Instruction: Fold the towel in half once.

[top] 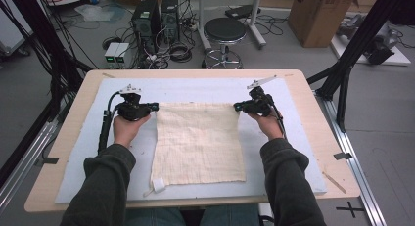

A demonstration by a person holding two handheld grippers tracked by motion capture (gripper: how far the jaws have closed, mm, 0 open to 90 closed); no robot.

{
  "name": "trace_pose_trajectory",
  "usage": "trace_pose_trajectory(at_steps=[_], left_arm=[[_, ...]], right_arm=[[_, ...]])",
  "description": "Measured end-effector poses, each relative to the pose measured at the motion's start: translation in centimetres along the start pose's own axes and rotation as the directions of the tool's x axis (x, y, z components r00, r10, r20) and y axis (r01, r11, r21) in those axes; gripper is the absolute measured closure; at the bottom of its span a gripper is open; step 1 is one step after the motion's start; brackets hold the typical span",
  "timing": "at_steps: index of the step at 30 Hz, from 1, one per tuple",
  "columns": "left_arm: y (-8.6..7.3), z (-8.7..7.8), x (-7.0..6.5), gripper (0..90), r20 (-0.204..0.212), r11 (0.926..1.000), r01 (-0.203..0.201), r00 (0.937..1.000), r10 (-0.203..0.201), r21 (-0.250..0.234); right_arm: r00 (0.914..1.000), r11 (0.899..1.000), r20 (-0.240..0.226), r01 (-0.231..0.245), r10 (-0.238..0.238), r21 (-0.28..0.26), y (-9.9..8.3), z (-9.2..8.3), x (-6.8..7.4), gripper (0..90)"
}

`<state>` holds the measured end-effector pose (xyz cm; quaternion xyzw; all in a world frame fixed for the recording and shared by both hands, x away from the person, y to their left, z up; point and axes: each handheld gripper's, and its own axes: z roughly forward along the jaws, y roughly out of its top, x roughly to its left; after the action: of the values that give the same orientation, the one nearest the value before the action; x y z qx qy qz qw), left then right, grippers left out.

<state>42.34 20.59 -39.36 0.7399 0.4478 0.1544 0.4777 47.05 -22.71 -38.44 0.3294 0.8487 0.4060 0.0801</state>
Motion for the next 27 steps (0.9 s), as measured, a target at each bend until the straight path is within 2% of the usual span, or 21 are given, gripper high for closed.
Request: trace_pose_trajectory(at_steps=[7,10,12,14,22,27], left_arm=[[-0.5,-1.0,-0.7,87.7,0.018,0.9997,-0.023,0.9995,0.024,-0.011],[-0.7,-1.4,-1.0,87.7,0.036,0.9994,-0.028,0.999,0.028,-0.021],[-0.8,-1.8,-1.2,87.7,0.047,0.9994,-0.023,0.9986,0.024,-0.027],[-1.1,-2.0,-1.3,87.7,0.047,0.999,-0.034,0.9983,0.035,-0.03],[-1.9,-3.0,-1.8,87.7,0.064,0.9977,-0.064,0.9958,0.066,-0.023],[-2.2,-3.6,-2.1,87.7,0.082,0.9975,-0.069,0.9942,0.07,-0.015]], right_arm=[[0.9997,0.999,-0.026,0.001,-0.002,-0.04,-0.8,-1.2,0.6,85.4],[0.9991,0.999,-0.042,-0.007,0.005,-0.039,-1.2,-1.5,0.9,85.4],[0.9986,0.998,-0.053,-0.007,0.003,-0.063,-1.5,-1.9,1.3,85.4],[0.9978,0.997,-0.066,-0.009,0.003,-0.083,-1.7,-2.2,1.6,85.4],[0.996,0.997,-0.089,0.008,-0.015,-0.077,-2.2,-2.8,2.3,85.4],[0.9942,0.997,-0.103,0.022,-0.03,-0.077,-2.3,-3.2,2.8,85.4]])
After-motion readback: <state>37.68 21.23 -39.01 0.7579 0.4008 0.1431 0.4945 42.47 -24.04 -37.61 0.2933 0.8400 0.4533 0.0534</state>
